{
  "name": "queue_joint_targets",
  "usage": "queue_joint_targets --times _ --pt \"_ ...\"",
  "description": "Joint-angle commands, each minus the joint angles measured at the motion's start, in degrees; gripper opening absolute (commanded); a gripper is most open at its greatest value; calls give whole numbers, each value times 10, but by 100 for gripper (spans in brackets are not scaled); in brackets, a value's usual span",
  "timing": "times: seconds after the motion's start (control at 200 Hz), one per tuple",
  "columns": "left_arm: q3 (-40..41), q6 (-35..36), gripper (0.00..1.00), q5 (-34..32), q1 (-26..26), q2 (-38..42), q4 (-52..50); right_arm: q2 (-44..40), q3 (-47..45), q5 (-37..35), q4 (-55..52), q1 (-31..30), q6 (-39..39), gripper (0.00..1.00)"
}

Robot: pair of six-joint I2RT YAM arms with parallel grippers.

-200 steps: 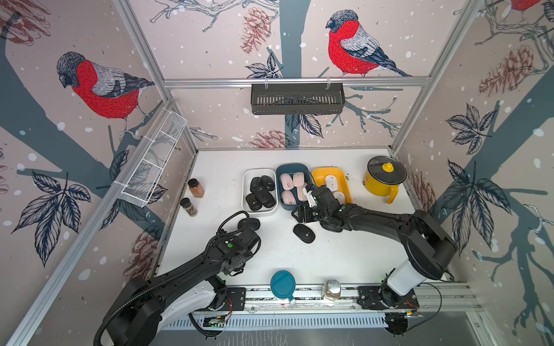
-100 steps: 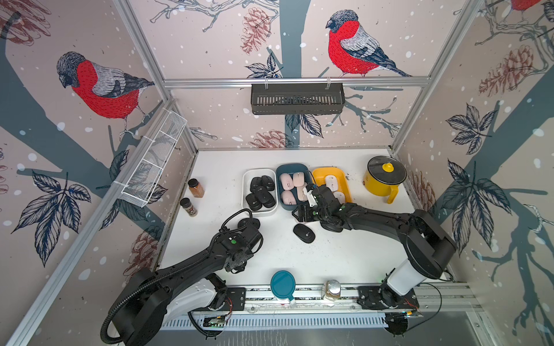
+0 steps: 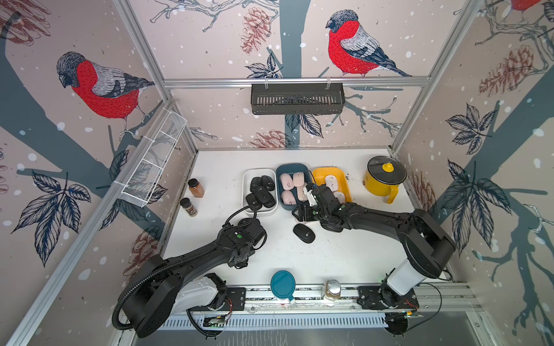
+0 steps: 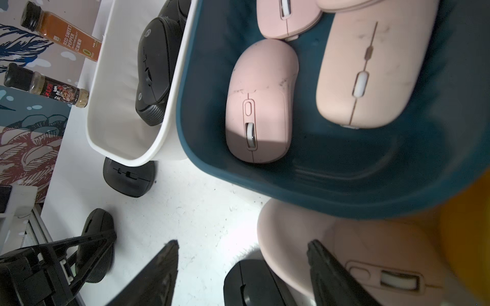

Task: Place the mice by color into the storage box
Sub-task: Pick up the mouse from the center of the board, then place the mouse in the storage box.

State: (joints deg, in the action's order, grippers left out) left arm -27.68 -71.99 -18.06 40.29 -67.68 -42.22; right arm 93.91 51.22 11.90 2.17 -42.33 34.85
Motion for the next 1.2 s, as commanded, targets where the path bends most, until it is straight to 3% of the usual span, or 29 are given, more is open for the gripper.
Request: queue_joint_targets --times 0.0,0.685,0.936,1.196 --pt "6 7 56 26 -1 2 -16 2 5 1 -5 0 9 77" --pt "-86 19 54 -46 -1 46 -50 -8 8 -6 -12 0 11 77" --pt "-177 86 54 -106 -19 31 -69 -24 7 -13 -22 6 8 77" --pt "-251 178 54 -96 -72 -16 -17 -43 5 -20 -33 14 5 77"
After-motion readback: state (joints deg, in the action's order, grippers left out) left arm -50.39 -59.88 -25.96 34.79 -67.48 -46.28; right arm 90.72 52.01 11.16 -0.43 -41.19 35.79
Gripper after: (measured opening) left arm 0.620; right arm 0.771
